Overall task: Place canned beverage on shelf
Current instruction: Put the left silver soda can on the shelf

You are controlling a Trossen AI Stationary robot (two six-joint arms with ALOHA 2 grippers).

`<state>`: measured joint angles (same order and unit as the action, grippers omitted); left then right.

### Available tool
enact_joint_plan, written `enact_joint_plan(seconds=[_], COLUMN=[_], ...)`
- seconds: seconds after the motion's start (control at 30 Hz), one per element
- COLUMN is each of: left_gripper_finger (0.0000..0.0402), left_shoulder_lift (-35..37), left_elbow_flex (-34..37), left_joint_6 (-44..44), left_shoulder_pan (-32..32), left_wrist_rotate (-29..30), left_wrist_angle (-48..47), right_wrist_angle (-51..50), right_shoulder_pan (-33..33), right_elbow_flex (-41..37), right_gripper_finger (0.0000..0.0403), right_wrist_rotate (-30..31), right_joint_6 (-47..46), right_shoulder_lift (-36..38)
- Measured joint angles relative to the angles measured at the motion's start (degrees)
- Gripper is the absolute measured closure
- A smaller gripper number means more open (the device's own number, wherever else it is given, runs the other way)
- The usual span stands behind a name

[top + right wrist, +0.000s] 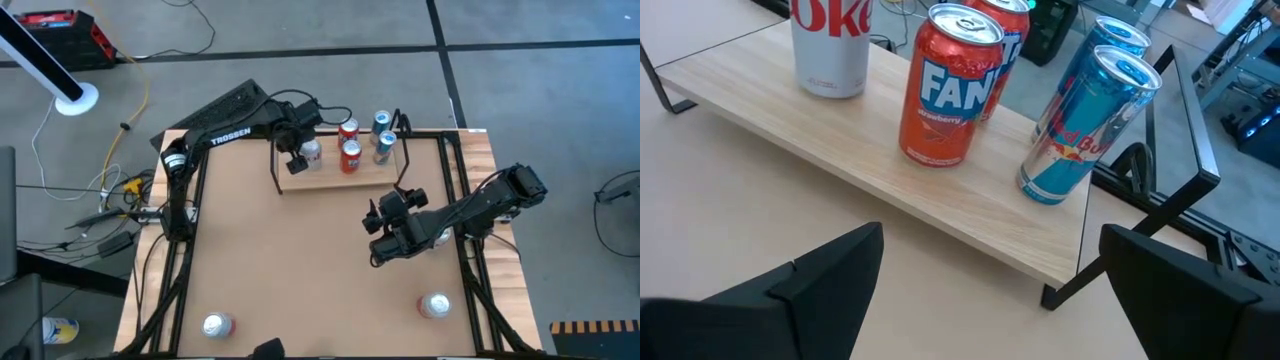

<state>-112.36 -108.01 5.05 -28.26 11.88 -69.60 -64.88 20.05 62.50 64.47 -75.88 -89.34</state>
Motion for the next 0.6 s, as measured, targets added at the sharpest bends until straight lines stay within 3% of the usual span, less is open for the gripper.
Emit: enact_joint_plan(seconds=[0.2,0.4,0.6], left_gripper_finger=[0.0015,0.0047,0.0116], left_shoulder_lift=[1.8,4.7,4.9], left_elbow_flex=[-0.8,-0.6,0.8], left_joint_6=[-1.0,-0.2,2.1], left_shoulder_pan=[1.5,4.4,8.3], left_wrist_rotate=[4.2,-0.8,-6.5], left_wrist_angle=[-3.9,-3.4,-0.5], right_wrist_angle=[0.0,0.0,0.0], right_shoulder_pan=[0.0,0.0,0.0], right_elbow_flex=[0.0,0.0,0.0], right_gripper_finger=[0.0007,0.0007,0.0007], right_wrist_rotate=[0.0,0.0,-0.1], right_joint_6=[0.0,-0.1,-0.2], right_shoulder_lift=[0.0,0.0,0.0])
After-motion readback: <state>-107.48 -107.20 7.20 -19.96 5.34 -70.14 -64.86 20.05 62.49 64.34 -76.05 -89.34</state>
